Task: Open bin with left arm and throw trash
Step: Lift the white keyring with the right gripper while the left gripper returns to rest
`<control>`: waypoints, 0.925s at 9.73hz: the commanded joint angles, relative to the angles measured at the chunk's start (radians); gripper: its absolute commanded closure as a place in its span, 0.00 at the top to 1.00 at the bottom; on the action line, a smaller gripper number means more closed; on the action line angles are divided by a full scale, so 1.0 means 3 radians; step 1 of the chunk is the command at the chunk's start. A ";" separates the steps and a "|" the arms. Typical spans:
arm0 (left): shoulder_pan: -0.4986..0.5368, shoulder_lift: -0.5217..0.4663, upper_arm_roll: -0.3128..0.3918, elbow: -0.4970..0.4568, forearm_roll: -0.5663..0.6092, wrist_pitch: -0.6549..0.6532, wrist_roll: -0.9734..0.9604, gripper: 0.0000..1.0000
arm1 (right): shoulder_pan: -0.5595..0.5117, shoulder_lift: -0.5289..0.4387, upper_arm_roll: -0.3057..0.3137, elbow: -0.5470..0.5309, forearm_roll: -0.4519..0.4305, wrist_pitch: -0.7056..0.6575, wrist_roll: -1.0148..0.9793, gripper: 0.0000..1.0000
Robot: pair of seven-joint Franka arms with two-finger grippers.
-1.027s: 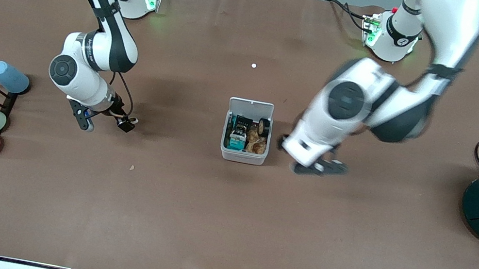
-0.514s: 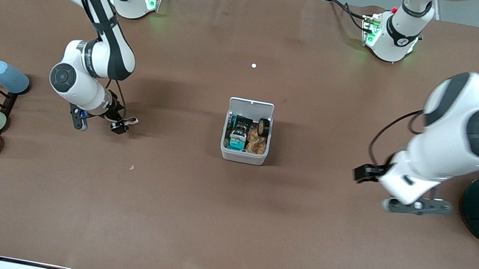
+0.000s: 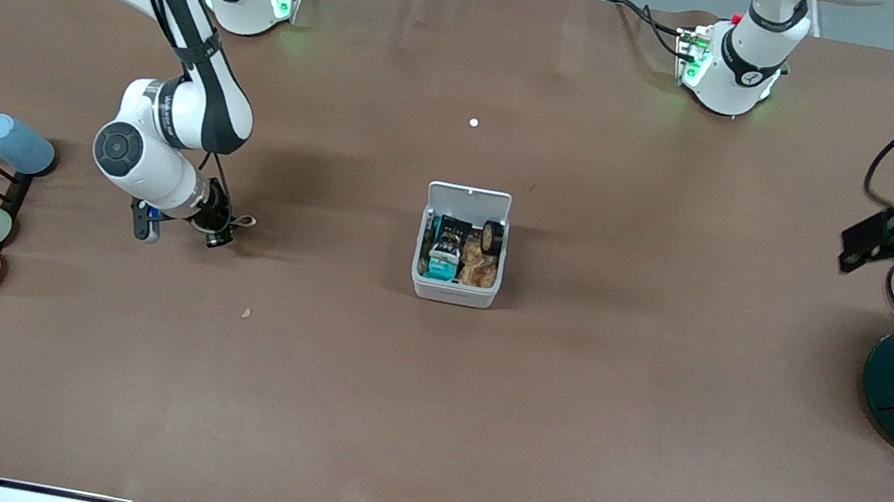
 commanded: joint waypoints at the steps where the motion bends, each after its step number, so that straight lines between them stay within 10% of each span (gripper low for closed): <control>1: -0.0129 -0.0135 0.0204 -0.0216 -0.0069 0.0104 0.0359 1.00 | 0.0209 -0.0143 0.0004 0.0317 0.0044 -0.0114 0.0068 0.00; 3: -0.0104 -0.0140 0.0230 -0.0211 -0.0080 0.0151 0.0356 1.00 | 0.0481 -0.0383 -0.0021 0.0614 0.0013 -0.0149 0.0048 0.00; 6: -0.0063 -0.0028 0.0307 -0.0100 -0.0095 0.0115 0.0341 1.00 | 0.0858 -0.0354 0.0004 0.1890 -0.0401 -0.1709 -0.0003 0.00; 9: -0.0083 -0.0022 0.0286 -0.0083 -0.0106 0.0105 0.0300 1.00 | 0.1385 -0.0181 0.0004 0.2185 -0.0416 -0.1531 -0.0009 0.00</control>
